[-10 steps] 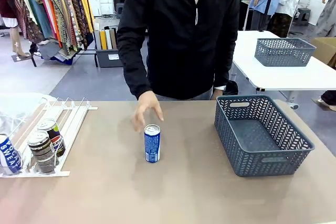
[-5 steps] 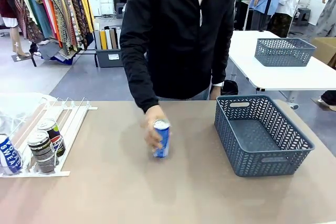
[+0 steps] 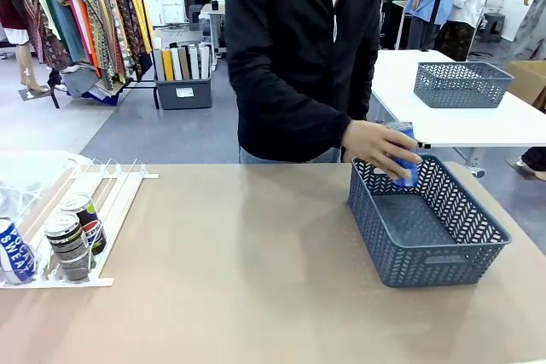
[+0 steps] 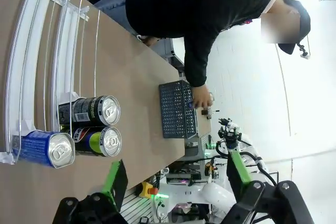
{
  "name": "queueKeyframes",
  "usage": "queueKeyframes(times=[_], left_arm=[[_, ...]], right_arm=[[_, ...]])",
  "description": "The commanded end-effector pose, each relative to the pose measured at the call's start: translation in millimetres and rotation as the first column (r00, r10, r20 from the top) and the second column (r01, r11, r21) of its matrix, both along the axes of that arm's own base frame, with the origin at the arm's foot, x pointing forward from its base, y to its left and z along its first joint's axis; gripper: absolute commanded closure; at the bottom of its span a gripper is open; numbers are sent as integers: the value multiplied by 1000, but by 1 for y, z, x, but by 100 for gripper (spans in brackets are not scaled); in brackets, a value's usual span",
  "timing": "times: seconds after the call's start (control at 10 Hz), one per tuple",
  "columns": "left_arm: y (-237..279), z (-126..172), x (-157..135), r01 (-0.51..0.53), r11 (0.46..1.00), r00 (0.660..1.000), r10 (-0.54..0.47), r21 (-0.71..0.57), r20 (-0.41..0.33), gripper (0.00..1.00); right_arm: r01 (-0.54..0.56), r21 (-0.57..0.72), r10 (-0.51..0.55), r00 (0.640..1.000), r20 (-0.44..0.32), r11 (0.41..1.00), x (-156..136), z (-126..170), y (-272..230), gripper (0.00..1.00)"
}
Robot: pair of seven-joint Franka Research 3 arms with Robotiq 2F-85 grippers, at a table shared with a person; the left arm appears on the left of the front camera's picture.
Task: Retrieve and store the cans from the dispenser.
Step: Pick up the last remaining can from one row of the Automatic Can Dispenser and place it in the middle of the table.
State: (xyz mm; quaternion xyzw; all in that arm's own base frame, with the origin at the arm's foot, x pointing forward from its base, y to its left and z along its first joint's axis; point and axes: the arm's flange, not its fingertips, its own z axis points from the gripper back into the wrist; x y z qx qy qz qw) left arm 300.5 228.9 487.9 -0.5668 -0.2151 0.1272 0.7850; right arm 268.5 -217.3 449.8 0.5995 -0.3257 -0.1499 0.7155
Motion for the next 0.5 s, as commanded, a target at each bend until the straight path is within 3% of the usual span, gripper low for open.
queueKeyframes(times=[0.0, 0.4], left_arm=[[0, 2, -1, 10, 1000, 1000, -9, -5, 25, 0], [0, 2, -1, 10, 1000, 1000, -9, -5, 25, 0]], right_arm=[[1, 10, -1, 1000, 18, 1000, 2, 4, 0, 0], [1, 10, -1, 1000, 18, 1000, 2, 4, 0, 0]])
